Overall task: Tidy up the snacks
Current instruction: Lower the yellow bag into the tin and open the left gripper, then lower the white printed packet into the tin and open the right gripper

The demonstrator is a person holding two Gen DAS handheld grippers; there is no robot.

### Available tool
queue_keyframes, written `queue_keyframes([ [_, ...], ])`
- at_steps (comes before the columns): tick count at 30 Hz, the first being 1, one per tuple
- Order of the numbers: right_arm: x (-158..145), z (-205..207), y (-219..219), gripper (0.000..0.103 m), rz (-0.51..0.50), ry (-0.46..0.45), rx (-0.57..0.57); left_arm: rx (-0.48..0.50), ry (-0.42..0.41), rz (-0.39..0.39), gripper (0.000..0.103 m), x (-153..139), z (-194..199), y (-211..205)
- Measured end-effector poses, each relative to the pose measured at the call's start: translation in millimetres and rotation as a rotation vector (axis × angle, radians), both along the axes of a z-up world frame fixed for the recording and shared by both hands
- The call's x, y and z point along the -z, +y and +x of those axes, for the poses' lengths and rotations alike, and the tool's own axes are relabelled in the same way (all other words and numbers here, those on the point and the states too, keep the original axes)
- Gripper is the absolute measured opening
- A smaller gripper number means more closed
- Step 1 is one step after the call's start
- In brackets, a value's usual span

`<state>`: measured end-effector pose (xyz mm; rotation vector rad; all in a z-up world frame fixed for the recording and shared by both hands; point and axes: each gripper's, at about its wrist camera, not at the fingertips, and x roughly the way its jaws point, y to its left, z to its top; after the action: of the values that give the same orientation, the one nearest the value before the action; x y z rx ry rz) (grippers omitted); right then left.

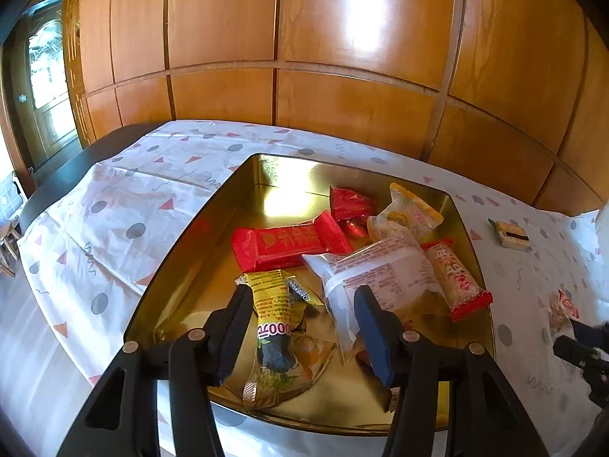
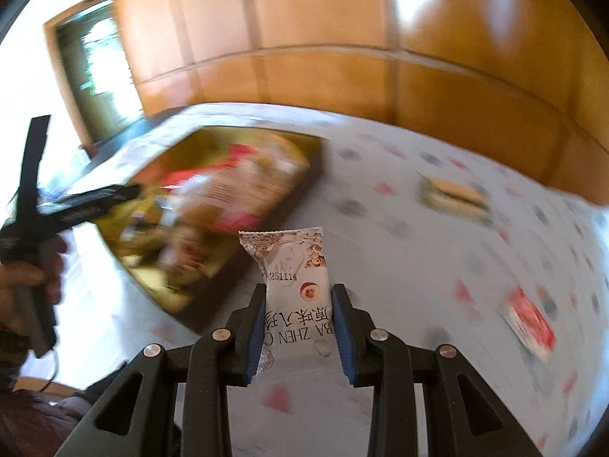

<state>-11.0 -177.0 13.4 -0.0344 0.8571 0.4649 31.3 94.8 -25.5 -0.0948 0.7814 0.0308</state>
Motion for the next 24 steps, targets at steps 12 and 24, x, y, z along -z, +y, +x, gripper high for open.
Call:
queue_keyframes([
  [12, 1.2, 28.8, 116.9, 0.034, -0.007, 0.06, -0.281, -0.074, -0.009, -0.026, 0.056, 0.1, -2.1, 29.6],
  [24, 20.0, 27.6, 106.9, 0.034, -0.017, 0.094, -0.204, -0.076, 0.0, -0.032, 0.056, 4.1, -1.4, 32.5],
])
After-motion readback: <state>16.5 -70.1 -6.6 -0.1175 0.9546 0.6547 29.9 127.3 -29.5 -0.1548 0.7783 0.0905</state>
